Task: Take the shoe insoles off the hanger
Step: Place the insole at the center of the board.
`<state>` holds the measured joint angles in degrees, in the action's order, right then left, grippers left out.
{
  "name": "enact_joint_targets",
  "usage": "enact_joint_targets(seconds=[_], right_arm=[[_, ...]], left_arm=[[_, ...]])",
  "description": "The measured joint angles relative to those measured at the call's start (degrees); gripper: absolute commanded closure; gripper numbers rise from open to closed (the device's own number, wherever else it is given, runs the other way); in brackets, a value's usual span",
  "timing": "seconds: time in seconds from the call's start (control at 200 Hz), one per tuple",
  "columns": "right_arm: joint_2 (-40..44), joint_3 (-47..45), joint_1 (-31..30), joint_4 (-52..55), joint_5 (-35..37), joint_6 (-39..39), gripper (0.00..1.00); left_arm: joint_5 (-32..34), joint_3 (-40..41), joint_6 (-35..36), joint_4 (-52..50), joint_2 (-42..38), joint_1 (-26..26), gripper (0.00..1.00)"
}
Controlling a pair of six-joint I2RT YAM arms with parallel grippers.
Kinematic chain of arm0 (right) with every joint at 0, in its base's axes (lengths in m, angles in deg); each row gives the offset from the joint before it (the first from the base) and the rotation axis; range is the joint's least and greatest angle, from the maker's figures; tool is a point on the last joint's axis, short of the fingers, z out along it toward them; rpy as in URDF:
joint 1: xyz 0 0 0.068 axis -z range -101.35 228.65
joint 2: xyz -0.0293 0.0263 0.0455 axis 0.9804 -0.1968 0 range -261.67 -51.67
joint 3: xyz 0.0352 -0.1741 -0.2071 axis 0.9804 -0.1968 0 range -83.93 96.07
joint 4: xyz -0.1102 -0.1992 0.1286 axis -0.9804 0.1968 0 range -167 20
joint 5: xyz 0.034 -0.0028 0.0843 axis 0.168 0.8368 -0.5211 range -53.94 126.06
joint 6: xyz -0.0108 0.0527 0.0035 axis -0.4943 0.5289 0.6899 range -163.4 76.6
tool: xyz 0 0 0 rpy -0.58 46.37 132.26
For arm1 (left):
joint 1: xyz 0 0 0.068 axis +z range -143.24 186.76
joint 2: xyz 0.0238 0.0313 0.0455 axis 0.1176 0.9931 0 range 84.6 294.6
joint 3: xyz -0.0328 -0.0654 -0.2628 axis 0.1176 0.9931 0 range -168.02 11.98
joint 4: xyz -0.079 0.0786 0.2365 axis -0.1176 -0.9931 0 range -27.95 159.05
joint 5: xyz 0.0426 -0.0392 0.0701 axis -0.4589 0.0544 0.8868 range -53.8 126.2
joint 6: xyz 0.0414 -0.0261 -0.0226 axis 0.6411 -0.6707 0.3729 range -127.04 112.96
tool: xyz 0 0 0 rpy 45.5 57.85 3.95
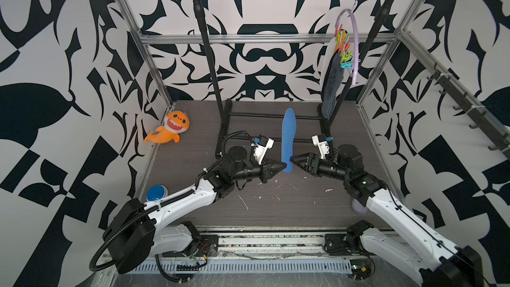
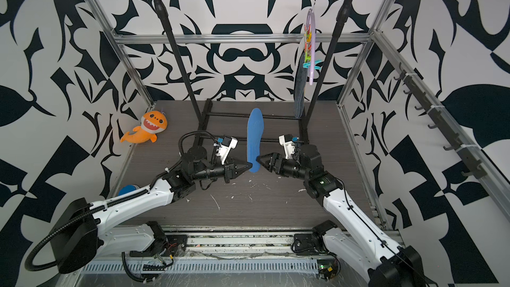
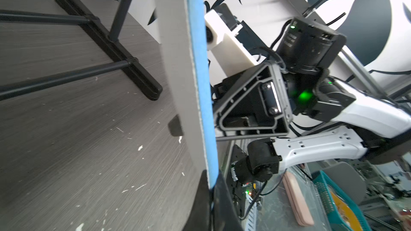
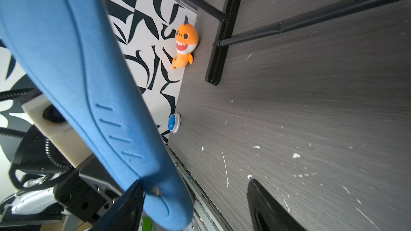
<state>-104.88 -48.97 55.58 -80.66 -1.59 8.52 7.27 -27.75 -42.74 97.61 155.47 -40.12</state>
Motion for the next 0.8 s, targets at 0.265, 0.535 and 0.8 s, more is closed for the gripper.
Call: enact_joint_targets(seconds=[0.265,0.535,0.8], right_arm=[[-2.5,-0.5,0.0,-12.5,-0.9,6.5,0.38],[-4.4,-1.7,-0.7,-24.6,-2.3,14.4,0.49],[-3.0,-1.8,-0.8,-29.0,-2.8,18.4,0.61]], left_arm=[[-9.5,0.0,-9.4,11.0,1.5,3.3,1.0],[-14.5,-0.1,-15.5,17.3,6.3,4.2,1.0],[-15.3,-0.1,-16.8,19.2,6.3,4.6,1.0]])
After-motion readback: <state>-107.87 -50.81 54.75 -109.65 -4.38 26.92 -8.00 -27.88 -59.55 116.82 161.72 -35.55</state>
